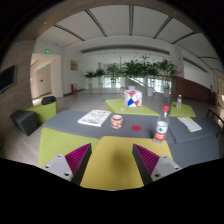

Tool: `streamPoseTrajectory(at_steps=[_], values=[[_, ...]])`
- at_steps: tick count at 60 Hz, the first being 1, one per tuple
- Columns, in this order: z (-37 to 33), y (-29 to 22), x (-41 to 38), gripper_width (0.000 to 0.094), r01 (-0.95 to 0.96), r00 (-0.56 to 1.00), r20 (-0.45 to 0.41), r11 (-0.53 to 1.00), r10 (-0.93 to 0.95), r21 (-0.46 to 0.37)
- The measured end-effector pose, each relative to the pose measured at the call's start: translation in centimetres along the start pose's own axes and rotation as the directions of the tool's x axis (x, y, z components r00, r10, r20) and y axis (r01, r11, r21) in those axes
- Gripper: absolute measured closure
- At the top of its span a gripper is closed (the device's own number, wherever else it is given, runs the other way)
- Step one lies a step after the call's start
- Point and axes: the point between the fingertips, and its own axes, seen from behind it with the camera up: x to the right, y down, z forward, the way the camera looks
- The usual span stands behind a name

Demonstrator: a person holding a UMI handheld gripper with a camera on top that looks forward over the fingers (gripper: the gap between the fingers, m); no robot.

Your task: Pour water

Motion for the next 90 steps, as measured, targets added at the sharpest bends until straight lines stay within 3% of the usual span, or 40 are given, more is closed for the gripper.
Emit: streamPoseTrajectory(at_steps=[8,20,41,47,51,56,65,70,79,90], values=[[4.9,2.6,10.5,0.0094,0.007,0.992,-0.123,1.0,-0.007,0.001],[12.0,1.7,21.2,0.0093,0.018,0.965,-0.264,0.998,-0.004,0.053],[25.9,1.5,30.7,0.0144,-0.001,0.94,-0.34,0.997,0.026,0.076],[28.3,1.5,31.0,0.0251,-0.02,0.952,-0.303,0.996,0.045,0.084],[29.0,1.3,31.1,0.0412,-0.004,0.953,-0.302,0.995,0.033,0.096],[29.2,1.0,30.7,0.0457,0.004,0.958,-0.287,0.993,0.03,0.119],[29.1,1.0,30.9,0.0624,0.021,0.948,-0.319,0.992,0.02,0.125],[29.0,0.5,31.2,0.0626,0.037,0.934,-0.356,0.993,0.007,0.116],[28.1,-3.5,33.2,0.0628,0.121,0.885,-0.462,0.986,-0.056,0.113],[29.0,-14.4,34.5,0.0627,0.441,0.696,-0.647,0.896,-0.31,0.045]])
